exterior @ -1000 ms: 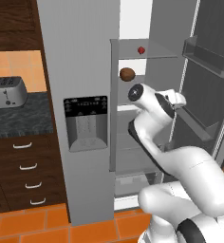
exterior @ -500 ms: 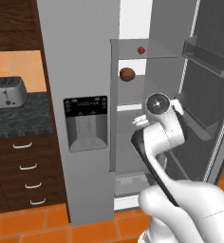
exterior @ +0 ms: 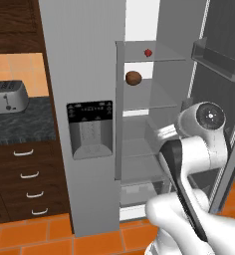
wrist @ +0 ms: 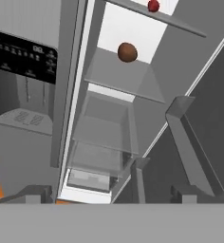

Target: Take the strawberry from the fridge and place it on top of the pancake, located on the dining counter.

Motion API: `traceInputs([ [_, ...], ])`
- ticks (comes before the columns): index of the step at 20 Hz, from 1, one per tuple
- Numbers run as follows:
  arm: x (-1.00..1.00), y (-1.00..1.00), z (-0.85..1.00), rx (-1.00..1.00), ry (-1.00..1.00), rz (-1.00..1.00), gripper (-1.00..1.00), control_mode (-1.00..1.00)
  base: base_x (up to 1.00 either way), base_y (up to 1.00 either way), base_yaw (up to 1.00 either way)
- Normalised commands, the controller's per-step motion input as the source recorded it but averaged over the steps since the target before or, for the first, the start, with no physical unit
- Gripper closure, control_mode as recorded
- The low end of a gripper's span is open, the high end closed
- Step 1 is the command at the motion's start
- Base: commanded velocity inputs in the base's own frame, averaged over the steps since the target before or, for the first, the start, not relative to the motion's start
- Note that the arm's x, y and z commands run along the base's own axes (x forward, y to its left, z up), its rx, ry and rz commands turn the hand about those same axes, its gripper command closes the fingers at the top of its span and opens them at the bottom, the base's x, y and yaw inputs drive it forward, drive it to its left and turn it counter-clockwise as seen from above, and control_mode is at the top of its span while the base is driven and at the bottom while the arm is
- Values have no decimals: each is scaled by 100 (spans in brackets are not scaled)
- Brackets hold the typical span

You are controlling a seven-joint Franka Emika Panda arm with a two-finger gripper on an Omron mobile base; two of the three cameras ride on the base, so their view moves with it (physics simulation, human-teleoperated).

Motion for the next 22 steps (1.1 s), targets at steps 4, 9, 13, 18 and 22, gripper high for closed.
traceInputs([
  [4, -25, -6, 4, 1, 0, 0, -100, -100, 0, 0, 0],
  [9, 6, 0, 0, 0, 1, 0, -100, 100, 43, 0, -8],
  [13, 0, 0, 0, 0, 0, 0, -100, 100, 60, -17, -22],
  [18, 0, 0, 0, 0, 0, 0, -100, 100, 40, -19, -29],
  [22, 0, 0, 0, 0, 0, 0, -100, 100, 58, 1, -24],
])
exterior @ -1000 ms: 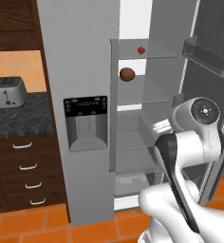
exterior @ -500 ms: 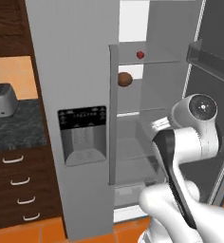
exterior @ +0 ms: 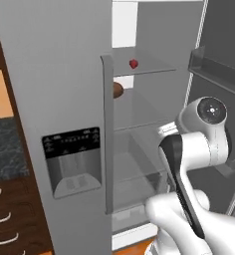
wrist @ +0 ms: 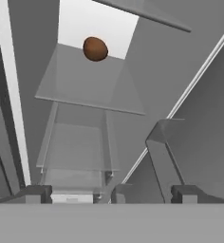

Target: Take the strawberry from the fridge and place it on top of the pancake, located on the dining counter.

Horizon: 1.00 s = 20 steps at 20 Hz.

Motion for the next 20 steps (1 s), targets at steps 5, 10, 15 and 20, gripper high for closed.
traceInputs([
  [5, 0, 0, 0, 0, 0, 0, -100, 100, 47, -4, -14],
  [10, 0, 0, 0, 0, 0, 0, -100, 100, 58, 0, -2],
  [15, 0, 0, 0, 0, 0, 0, -100, 100, 61, -4, 3],
  [20, 0, 0, 39, 2, -5, 0, -100, -100, 12, -12, 0],
])
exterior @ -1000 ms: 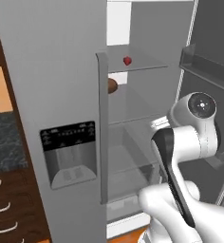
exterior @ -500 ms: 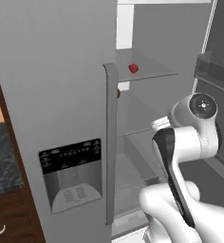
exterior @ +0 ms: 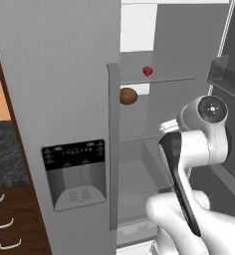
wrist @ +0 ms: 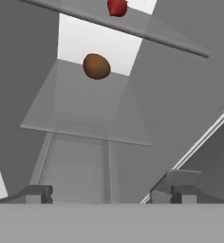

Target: Take the strawberry from the fridge and place it on top of the pancake, located on the dining counter.

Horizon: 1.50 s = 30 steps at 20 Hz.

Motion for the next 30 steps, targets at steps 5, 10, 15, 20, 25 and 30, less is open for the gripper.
traceInputs([
  [5, 20, -1, 99, 1, -2, 0, -100, -100, 0, 0, 0],
  [10, 23, -13, 53, 0, -8, -2, -100, -100, 0, 0, 0],
  [15, 70, 40, 16, 1, -7, -7, -100, -100, 0, 0, 0],
  [20, 89, 30, 3, 2, 0, -2, -100, -100, 0, 0, 0],
  [25, 88, 3, 0, 1, 4, 0, -100, -100, 0, 0, 0],
  [30, 76, -14, 2, 0, 12, 0, -100, -100, 0, 0, 0],
])
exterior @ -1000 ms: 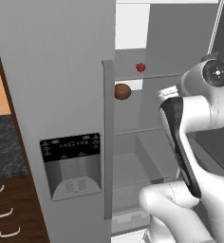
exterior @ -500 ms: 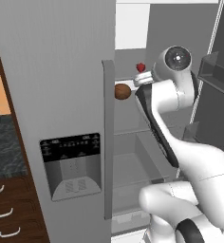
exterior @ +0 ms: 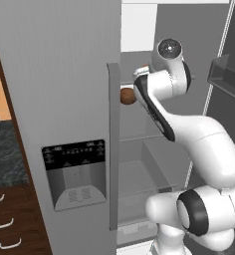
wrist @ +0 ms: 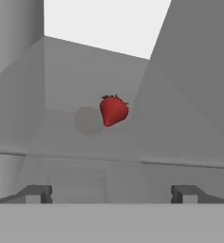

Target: Take the strawberry from the fridge and place it on top of the pancake, located on the dining counter.

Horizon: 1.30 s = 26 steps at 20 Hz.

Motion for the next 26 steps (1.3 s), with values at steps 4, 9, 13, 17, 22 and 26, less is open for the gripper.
traceInputs([
  [4, 71, -19, -1, 0, 6, 0, -100, -100, 0, 0, 0],
  [9, 49, -10, -17, 0, 0, 0, -100, -100, 0, 0, 0],
  [13, 50, 0, -18, 0, 0, 0, -100, -100, 0, 0, 0],
  [17, 55, 0, -15, 0, 0, 0, -100, -100, 0, 0, 0],
  [22, 45, 0, -11, 0, 0, 0, -100, -100, 0, 0, 0],
  [26, 0, -18, -1, 0, 0, 0, -100, -100, 0, 0, 0],
])
